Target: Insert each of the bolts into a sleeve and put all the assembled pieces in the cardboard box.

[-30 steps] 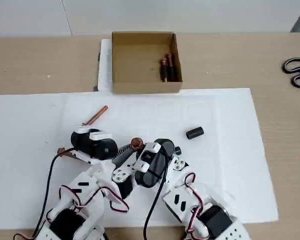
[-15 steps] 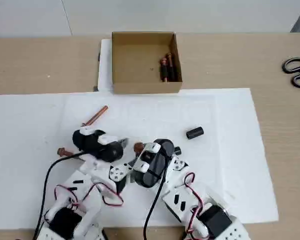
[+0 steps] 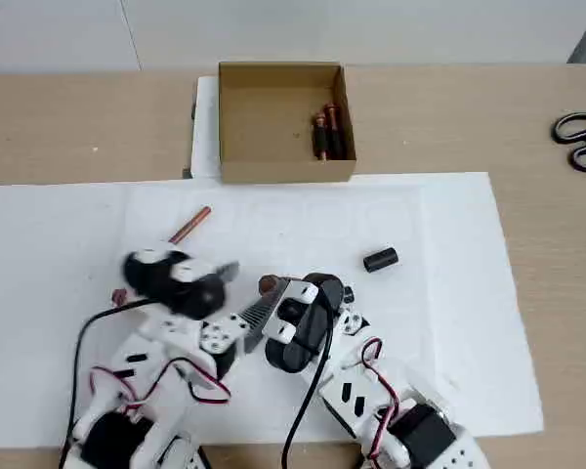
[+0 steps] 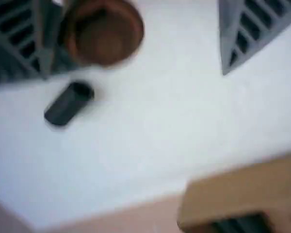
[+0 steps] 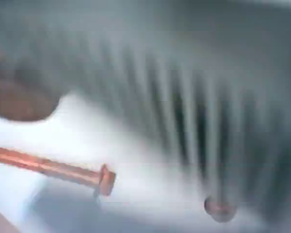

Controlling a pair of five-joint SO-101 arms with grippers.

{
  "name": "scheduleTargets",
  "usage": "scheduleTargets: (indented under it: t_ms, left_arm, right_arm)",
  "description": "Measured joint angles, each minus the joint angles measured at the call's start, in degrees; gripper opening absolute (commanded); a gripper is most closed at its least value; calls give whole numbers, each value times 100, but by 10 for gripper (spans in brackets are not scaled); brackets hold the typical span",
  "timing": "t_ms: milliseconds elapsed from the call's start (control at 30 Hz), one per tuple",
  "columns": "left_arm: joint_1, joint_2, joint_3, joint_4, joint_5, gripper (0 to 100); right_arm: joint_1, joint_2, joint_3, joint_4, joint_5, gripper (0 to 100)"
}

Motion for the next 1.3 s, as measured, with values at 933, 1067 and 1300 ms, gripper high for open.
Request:
scheduleTargets:
  t_ms: [933, 1067, 1300]
  left_arm:
    - [-1846, 0, 290, 738, 492, 7]
    - [-1846, 0, 598, 738, 492, 7]
    - [-1908, 0, 835, 536, 492, 7]
  right_arm:
    - [1679, 44, 404, -70, -1160, 3]
    - [1837, 554, -343, 246, -1319, 3]
    - [1925, 2418, -2127, 273, -1530, 3]
